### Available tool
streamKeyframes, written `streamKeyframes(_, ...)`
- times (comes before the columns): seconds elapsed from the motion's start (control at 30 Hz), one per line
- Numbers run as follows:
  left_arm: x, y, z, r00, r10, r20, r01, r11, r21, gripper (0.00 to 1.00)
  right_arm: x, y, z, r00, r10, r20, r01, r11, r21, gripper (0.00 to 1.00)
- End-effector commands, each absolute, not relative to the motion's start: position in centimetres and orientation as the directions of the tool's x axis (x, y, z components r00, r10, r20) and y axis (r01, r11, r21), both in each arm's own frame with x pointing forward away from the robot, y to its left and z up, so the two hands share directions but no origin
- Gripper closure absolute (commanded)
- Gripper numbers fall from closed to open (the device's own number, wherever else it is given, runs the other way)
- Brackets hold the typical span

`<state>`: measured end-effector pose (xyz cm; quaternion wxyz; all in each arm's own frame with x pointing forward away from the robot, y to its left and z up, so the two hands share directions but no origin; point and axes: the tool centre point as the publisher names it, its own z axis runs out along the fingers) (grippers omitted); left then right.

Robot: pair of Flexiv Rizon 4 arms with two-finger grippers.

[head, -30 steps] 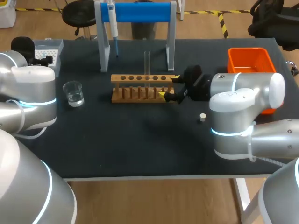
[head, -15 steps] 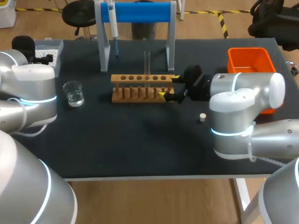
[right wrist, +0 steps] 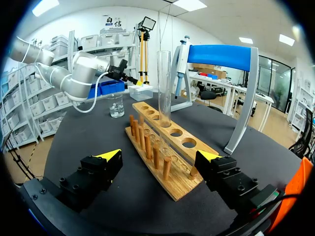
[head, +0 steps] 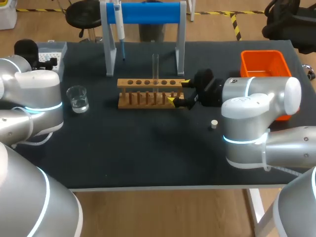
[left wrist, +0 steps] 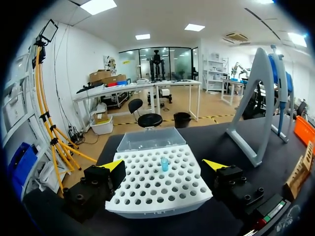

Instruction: Invert the test tube, pick up the pipette, mount the tip to pipette, aspirate from beaker and dispense into the tube, eject the tip, return the pipette, and cap with the stopper.

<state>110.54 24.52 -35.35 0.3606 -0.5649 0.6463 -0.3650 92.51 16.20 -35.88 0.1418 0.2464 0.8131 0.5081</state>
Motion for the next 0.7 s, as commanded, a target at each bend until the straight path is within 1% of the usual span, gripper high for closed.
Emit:
streamKeyframes(0.03, 110.9, 24.5, -35.6, -0.108, -0.993, -0.054, -0.465, 0.098, -0.88, 0.0, 92.5, 16.2, -35.9, -0.838, 0.545, 0.019, 0.255, 0.362, 0.897, 0.0)
streamKeyframes(0.07, 110.9, 24.5, -35.6, -0.108, -0.993, -0.054, -0.466, 0.098, -0.879, 0.06, 92.5, 16.2, -35.9, -0.838, 0.545, 0.019, 0.255, 0.362, 0.897, 0.0)
streamKeyframes(0.13, 111.0, 24.5, -35.6, -0.11, -0.993, -0.054, -0.469, 0.1, -0.878, 0.09, 92.5, 16.2, -35.9, -0.838, 0.545, 0.019, 0.255, 0.362, 0.897, 0.0)
streamKeyframes(0.17, 111.1, 24.5, -35.6, -0.11, -0.992, -0.055, -0.47, 0.101, -0.877, 0.12, 92.5, 16.2, -35.9, -0.838, 0.545, 0.019, 0.255, 0.362, 0.897, 0.0)
streamKeyframes(0.23, 111.2, 24.5, -35.5, -0.114, -0.992, -0.059, -0.475, 0.106, -0.873, 0.11, 92.5, 16.2, -35.9, -0.838, 0.545, 0.019, 0.255, 0.362, 0.897, 0.0)
streamKeyframes(0.27, 111.3, 24.5, -35.5, -0.116, -0.991, -0.06, -0.476, 0.109, -0.873, 0.16, 92.5, 16.2, -35.9, -0.838, 0.545, 0.019, 0.255, 0.362, 0.897, 0.0)
streamKeyframes(0.3, 111.4, 24.5, -35.5, -0.12, -0.991, -0.062, -0.478, 0.112, -0.871, 0.24, 92.5, 16.2, -35.9, -0.838, 0.545, 0.019, 0.255, 0.362, 0.897, 0.0)
streamKeyframes(0.43, 111.7, 24.4, -35.4, -0.128, -0.99, -0.066, -0.483, 0.12, -0.867, 0.23, 92.5, 16.2, -35.9, -0.838, 0.545, 0.019, 0.255, 0.362, 0.897, 0.0)
streamKeyframes(0.47, 111.8, 24.5, -35.4, -0.13, -0.989, -0.067, -0.484, 0.122, -0.867, 0.25, 92.5, 16.2, -35.9, -0.838, 0.545, 0.019, 0.255, 0.362, 0.897, 0.0)
streamKeyframes(0.57, 112.0, 24.5, -35.4, -0.132, -0.989, -0.067, -0.487, 0.124, -0.865, 0.24, 92.5, 16.2, -35.9, -0.838, 0.545, 0.019, 0.255, 0.362, 0.897, 0.0)
streamKeyframes(0.63, 112.1, 24.6, -35.4, -0.134, -0.989, -0.068, -0.489, 0.126, -0.863, 0.3, 92.5, 16.2, -35.9, -0.838, 0.545, 0.019, 0.255, 0.362, 0.897, 0.0)
streamKeyframes(0.7, 112.3, 24.6, -35.4, -0.135, -0.988, -0.07, -0.491, 0.128, -0.862, 0.34, 92.5, 16.2, -35.9, -0.838, 0.545, 0.019, 0.255, 0.362, 0.897, 0.0)
